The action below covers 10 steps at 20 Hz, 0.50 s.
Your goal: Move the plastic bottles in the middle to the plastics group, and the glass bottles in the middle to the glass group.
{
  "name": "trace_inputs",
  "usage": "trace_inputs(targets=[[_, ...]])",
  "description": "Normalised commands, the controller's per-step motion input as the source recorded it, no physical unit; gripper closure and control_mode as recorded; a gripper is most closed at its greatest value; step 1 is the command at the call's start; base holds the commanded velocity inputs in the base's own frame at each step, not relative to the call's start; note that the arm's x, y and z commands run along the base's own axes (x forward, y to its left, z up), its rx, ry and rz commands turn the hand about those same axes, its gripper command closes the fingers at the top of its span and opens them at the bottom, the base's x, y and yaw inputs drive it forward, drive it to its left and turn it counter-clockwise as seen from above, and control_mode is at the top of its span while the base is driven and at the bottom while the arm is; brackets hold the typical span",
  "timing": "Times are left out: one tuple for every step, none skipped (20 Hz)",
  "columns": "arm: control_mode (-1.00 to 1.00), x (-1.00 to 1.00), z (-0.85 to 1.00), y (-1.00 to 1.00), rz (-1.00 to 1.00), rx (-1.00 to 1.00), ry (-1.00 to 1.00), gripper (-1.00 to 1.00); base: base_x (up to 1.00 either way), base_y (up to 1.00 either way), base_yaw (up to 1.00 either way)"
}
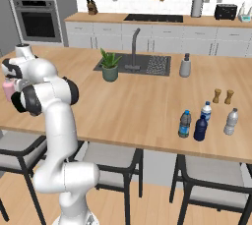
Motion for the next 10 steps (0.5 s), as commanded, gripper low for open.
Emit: trace_inputs(targets=[[-1.0, -0.06, 0.2, 0.0, 0.0, 0.0, -0.03, -1.0, 0.0, 0.0, 0.0], [-1.0, -0.1, 0.32, 0.0, 0.0, 0.0, -0.04, -1.0, 0.0, 0.0, 0.0], [-1.0, -0.11, 0.4, 0.0, 0.0, 0.0, -0.06, -1.0, 0.0, 0.0, 0.0], [-1.0, -0.13, 0.49, 0.0, 0.0, 0.0, -0.03, -1.0, 0.0, 0.0, 0.0], [-1.0, -0.16, 0.51, 0.0, 0.0, 0.0, -0.02, -1.0, 0.0, 0.0, 0.0], [-1.0, -0.17, 0.56, 0.0, 0.0, 0.0, 0.0, -1.0, 0.0, 0.0, 0.0], [-1.0, -0.19, 0.56, 0.0, 0.0, 0.0, 0.0, -1.0, 0.0, 0.0, 0.0], [-1.0, -0.24, 0.59, 0.0, 0.0, 0.0, 0.0, -1.0, 0.0, 0.0, 0.0], [-1.0, -0.3, 0.61, 0.0, 0.0, 0.0, 0.0, -1.0, 0.0, 0.0, 0.0], [-1.0, -0.39, 0.6, -0.09, 0.0, 0.0, 0.0, -1.0, 0.0, 0.0, 0.0]])
